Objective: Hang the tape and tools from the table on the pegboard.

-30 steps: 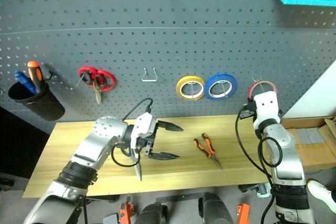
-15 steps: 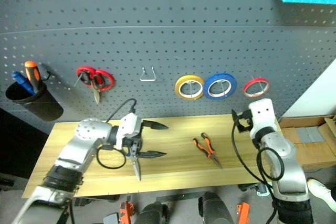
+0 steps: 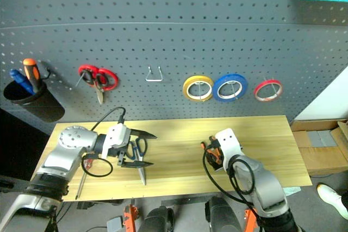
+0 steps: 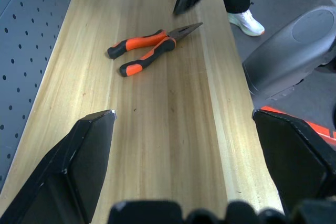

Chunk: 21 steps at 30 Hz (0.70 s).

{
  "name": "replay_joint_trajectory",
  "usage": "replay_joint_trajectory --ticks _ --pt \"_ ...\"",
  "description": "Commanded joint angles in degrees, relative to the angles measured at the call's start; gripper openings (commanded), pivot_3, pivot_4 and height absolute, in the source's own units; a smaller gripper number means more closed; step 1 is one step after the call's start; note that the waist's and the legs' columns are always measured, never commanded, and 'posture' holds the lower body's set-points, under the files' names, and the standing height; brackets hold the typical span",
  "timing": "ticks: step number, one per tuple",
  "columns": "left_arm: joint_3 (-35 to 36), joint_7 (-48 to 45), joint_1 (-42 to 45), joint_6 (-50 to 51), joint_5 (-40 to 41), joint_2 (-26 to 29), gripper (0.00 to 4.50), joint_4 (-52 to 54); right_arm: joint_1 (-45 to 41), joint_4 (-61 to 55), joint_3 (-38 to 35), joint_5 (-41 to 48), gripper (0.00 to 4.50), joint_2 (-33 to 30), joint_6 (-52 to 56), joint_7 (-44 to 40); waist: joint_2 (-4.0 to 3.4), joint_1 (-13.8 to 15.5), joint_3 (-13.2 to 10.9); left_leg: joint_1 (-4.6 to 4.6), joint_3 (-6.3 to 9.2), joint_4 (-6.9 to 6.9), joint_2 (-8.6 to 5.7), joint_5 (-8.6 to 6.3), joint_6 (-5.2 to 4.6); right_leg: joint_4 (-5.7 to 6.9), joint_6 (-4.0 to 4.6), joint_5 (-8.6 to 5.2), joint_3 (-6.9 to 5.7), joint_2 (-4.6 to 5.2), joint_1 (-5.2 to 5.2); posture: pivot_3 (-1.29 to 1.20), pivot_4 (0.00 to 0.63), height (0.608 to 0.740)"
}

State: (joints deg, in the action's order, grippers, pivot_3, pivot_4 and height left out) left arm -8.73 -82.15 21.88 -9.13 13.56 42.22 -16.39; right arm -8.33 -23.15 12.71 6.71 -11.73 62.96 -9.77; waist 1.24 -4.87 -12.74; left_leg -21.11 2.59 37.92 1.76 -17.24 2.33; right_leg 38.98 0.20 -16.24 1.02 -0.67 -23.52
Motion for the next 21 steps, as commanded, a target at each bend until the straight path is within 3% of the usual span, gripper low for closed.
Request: replay_joint_trajectory --ticks 1,7,11,21 --pt "-0.29 -0.44 0.27 0.2 0.18 -0.39 4.5 2.22 -1.28 4.77 1.16 -1.96 4.46 1.45 -4.01 1.73 0.02 0.01 -0.33 -0.03 0.01 0.0 0.01 0.0 0.0 0.0 0.0 0.0 -0.01 0.01 -0.02 -0.1 0.253 0.74" --pt "-0.96 -0.84 0.39 1.56 0.31 -0.92 4.5 3.99 -3.77 13.2 2.11 -3.57 4.46 2.56 -8.62 1.45 0.02 0.01 -1.16 -0.15 0.03 0.02 0.0 0.0 0.0 0.01 0.01 0.01 -0.03 0.06 -0.12 -0.1 0.265 0.74" --pt "-1.28 -0.81 0.83 2.1 0.3 -1.19 4.5 4.79 -4.81 16.46 2.74 -4.08 4.46 2.52 -10.23 0.68 -0.01 0.06 -1.22 -0.72 0.11 0.11 0.01 0.01 0.01 0.11 0.03 0.03 -0.1 0.06 -0.65 -0.09 0.274 0.74" --pt "-0.7 0.19 1.29 2.4 0.12 -1.39 4.5 4.45 -4.94 23.09 2.49 -4.76 4.46 1.74 -11.78 -1.19 0.03 0.08 -1.71 -0.74 0.15 0.11 -0.02 0.0 0.0 0.09 0.03 0.03 -0.13 0.14 -0.64 -0.08 0.283 0.74"
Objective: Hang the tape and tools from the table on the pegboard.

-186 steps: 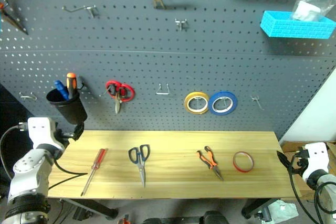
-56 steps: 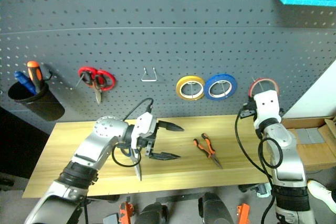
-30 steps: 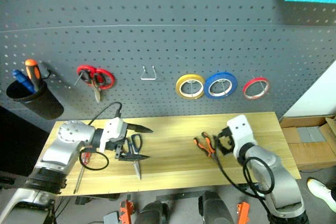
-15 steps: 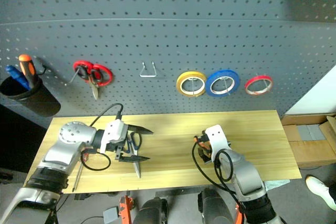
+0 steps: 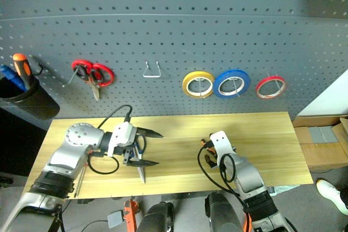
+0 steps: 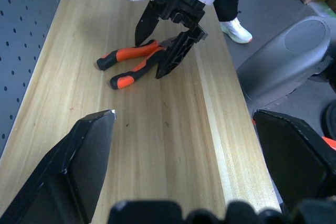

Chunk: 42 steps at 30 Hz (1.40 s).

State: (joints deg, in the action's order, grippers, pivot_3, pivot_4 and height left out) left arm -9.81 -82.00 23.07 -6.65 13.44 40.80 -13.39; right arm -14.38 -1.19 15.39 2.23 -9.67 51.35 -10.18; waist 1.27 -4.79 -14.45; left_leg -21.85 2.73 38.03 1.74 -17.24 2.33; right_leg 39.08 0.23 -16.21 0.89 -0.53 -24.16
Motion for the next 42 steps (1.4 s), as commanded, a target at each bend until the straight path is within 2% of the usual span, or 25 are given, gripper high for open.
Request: replay_joint_trajectory --ticks 1,3,9,10,14,22,27,33,42 --pt "0.51 0.25 0.01 -0.04 0.25 0.05 4.5 1.44 1.23 1.44 0.08 -0.6 4.29 -0.56 -0.45 -0.87 0.0 0.0 0.0 0.0 0.0 0.0 0.0 0.0 0.0 0.0 0.0 0.0 0.0 0.01 0.0 -0.08 0.283 0.74" --pt "0.72 0.58 -0.21 -0.04 0.25 0.16 4.5 1.4 1.37 2.25 0.23 -0.97 3.87 -0.58 -1.04 -1.0 0.0 0.0 0.0 0.0 0.0 0.02 -0.01 0.0 0.0 0.01 0.0 0.0 -0.01 0.02 0.01 -0.08 0.28 0.74" --pt "1.35 1.41 -1.25 0.18 0.4 0.67 4.5 1.79 1.04 4.56 0.68 -2.09 1.82 0.04 -2.24 -1.34 0.02 -0.07 0.01 0.04 0.01 0.03 0.01 0.0 0.0 0.03 0.0 0.0 -0.02 0.01 0.03 -0.09 0.275 0.74" --pt "1.48 1.62 -1.47 0.2 0.45 0.78 4.5 1.85 0.99 4.77 0.74 -2.24 1.74 0.14 -2.39 -1.4 0.04 -0.16 0.02 0.04 0.01 0.03 0.02 0.0 0.0 0.03 0.0 0.0 -0.02 0.01 0.04 -0.09 0.275 0.74" --pt "3.69 3.74 -3.19 2.42 1.94 1.43 4.5 3.41 1.84 0.93 -0.01 -2.65 1.74 0.0 -3.77 -1.18 0.05 -0.17 0.02 0.08 0.0 0.03 0.03 0.0 0.0 0.04 -0.01 0.01 -0.01 0.01 0.05 -0.09 0.275 0.74" --pt "13.33 8.52 -7.95 13.26 10.98 2.28 4.5 10.05 9.26 -36.69 0.2 0.22 1.74 -0.9 4.1 -2.65 -0.07 0.03 -0.5 -0.18 0.09 0.02 0.01 0.01 0.01 0.01 -0.01 0.01 -0.06 0.08 -0.13 -0.08 0.277 0.74" --pt "14.75 9.74 -10.02 15.1 13.09 1.38 4.5 13.56 6.7 -48.59 3.41 -0.51 1.74 0.13 5.69 -0.59 -0.08 -0.02 -0.53 -0.14 0.13 0.01 0.01 0.01 0.03 0.01 -0.02 0.0 -0.11 0.08 -0.11 -0.09 0.283 0.74" --pt "17.76 12.56 -12.61 14.8 14.96 0.55 4.5 15.64 -3.26 -48.09 3.11 -0.81 1.74 1.04 3.79 -0.35 -0.1 0.01 -0.66 -0.1 0.12 0.04 0.0 0.04 0.08 0.02 -0.05 0.02 -0.11 0.08 -0.11 -0.08 0.283 0.74" --pt "23.63 21.62 -11.25 14.39 16.79 -3.08 4.5 17.59 -21.17 -33.12 -1.39 -0.07 1.74 4.88 -5.93 -1.25 -0.05 0.07 -0.78 -0.15 0.1 0.04 -0.03 0.04 0.07 -0.02 -0.03 0.03 -0.12 0.14 -0.12 -0.07 0.274 0.74"
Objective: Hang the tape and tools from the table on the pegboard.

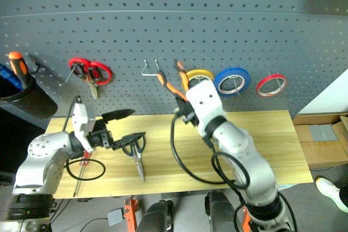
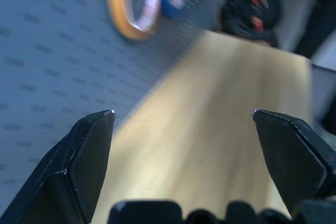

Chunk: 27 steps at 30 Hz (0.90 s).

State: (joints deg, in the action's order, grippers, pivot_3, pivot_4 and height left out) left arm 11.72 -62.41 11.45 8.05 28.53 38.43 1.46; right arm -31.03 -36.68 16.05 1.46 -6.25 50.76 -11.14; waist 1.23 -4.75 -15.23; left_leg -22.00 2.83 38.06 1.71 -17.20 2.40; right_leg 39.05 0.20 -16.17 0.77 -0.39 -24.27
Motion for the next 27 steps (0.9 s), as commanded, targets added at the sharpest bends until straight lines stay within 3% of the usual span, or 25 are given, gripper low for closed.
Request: replay_joint_trajectory --ticks 1,9,14,27 --pt "2.15 2.36 0.2 -0.19 1.83 -0.87 4.5 3.07 -7.04 4.75 -2.42 0.78 1.74 2.4 -7.09 -0.19 0.0 0.02 0.0 -0.01 0.0 0.0 -0.01 0.0 0.0 -0.01 0.0 0.0 0.0 0.01 0.0 -0.07 0.274 0.74" --pt "2.8 4.42 -1.48 -1.02 1.6 -1.73 4.5 4.26 -20.32 18.25 -3.53 0.96 1.74 11.02 -15.41 2.16 -0.01 -0.24 -0.01 -0.02 -0.09 -0.07 0.02 -0.01 -0.01 0.03 0.03 0.02 0.06 0.03 -0.09 -0.06 0.266 0.74" --pt "2.95 4.83 -2.06 -0.99 1.45 -1.63 4.5 4.49 -23.98 23.93 -2.99 0.56 1.74 15.43 -19.56 2.97 0.0 -0.05 -0.01 -0.02 -0.07 -0.04 0.05 0.0 -0.01 0.11 0.07 0.04 0.02 0.03 -0.13 -0.06 0.262 0.74" --pt "1.19 5.47 0.49 -0.84 1.0 -2.29 4.5 4.41 -26.29 38.15 -2.22 -0.56 1.74 15.41 -34.81 1.47 0.0 0.07 0.0 -0.06 -0.1 -0.01 -0.06 0.0 -0.01 0.1 0.05 0.06 -0.1 0.25 -0.12 -0.05 0.254 0.74"
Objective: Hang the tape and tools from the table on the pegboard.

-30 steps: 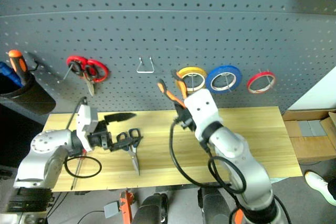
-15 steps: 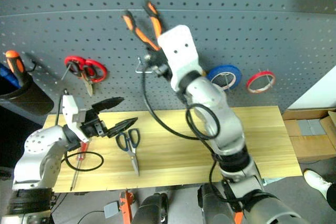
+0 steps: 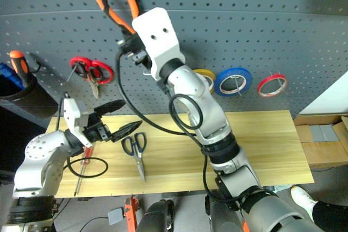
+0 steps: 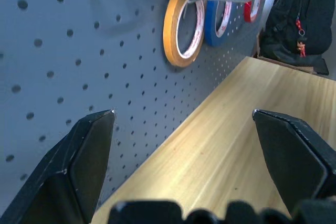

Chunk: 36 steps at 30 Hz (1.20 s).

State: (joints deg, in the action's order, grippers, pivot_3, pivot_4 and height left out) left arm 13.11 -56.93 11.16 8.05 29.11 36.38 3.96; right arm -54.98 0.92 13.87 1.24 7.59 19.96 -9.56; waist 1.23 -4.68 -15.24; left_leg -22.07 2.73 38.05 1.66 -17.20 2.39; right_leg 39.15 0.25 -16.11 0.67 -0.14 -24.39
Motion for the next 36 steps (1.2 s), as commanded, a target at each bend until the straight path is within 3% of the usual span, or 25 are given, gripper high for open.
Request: replay_joint_trajectory --ticks 1,15,36 --pt "-0.31 0.0 0.95 -0.83 0.34 -0.32 4.5 1.91 -2.48 1.08 -0.04 -0.42 1.74 1.69 -4.58 -0.12 0.0 0.0 0.0 -0.01 -0.01 0.0 0.0 0.0 0.0 -0.01 0.0 0.0 0.01 0.0 0.0 -0.05 0.254 0.74" --pt "-0.89 -0.07 2.76 -0.86 0.29 -0.19 4.5 1.41 2.07 -2.15 3.2 -0.17 1.73 3.44 -3.71 1.67 0.0 0.03 0.0 -0.03 0.0 -0.01 0.0 0.0 0.0 -0.06 0.0 0.0 0.0 0.01 0.0 -0.06 0.258 0.74" --pt "-1.5 -0.78 4.34 -2.2 -0.79 -0.73 4.5 -0.54 2.39 6.33 3.33 -1.92 1.73 2.59 -15.53 2.22 0.0 0.0 0.0 -0.03 -0.03 -0.01 0.0 0.0 0.0 -0.05 0.0 0.0 0.0 0.01 -0.01 -0.05 0.255 0.74"
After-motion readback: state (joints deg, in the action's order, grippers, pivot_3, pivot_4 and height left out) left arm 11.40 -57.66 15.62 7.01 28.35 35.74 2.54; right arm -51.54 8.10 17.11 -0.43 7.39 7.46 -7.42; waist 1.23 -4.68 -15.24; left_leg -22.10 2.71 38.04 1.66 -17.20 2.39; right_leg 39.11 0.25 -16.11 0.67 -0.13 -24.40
